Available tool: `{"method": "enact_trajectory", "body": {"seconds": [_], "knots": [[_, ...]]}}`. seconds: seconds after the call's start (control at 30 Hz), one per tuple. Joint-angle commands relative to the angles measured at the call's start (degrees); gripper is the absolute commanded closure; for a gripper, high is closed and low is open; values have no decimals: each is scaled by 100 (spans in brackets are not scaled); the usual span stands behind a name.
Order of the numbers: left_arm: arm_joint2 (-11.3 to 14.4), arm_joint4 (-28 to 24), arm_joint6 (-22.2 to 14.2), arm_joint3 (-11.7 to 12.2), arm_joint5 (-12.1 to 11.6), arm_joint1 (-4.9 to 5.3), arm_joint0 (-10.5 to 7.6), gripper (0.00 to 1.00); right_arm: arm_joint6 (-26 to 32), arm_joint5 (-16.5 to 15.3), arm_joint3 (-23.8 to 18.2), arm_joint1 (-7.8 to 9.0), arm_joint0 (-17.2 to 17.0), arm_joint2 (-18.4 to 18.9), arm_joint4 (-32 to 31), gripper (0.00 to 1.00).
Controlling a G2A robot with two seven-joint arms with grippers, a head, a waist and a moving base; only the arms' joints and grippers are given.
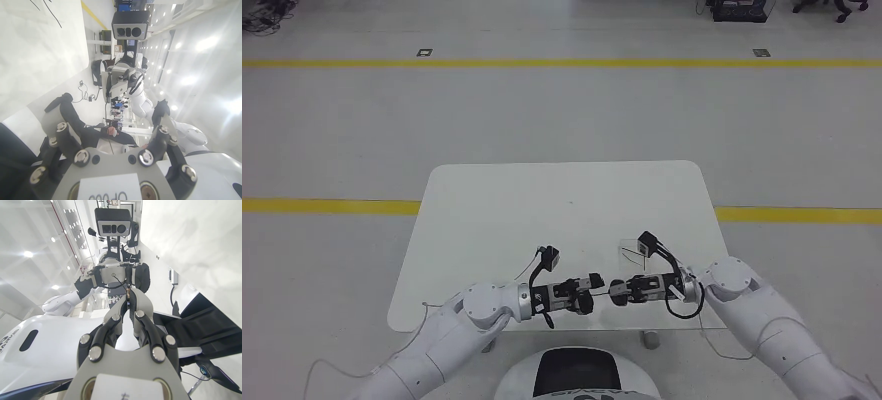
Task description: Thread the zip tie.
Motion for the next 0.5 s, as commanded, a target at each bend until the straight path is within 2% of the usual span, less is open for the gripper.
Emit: {"method": "enact_trajectory", "body": {"seconds": [0.0, 0.47], "knots": [[8, 3, -15, 1, 12, 0, -7, 0, -4, 6, 2, 1, -5, 9, -3, 100], [74, -54, -63, 45, 59, -19, -72, 0, 52, 32, 12, -15, 12, 3, -24, 100]]}}
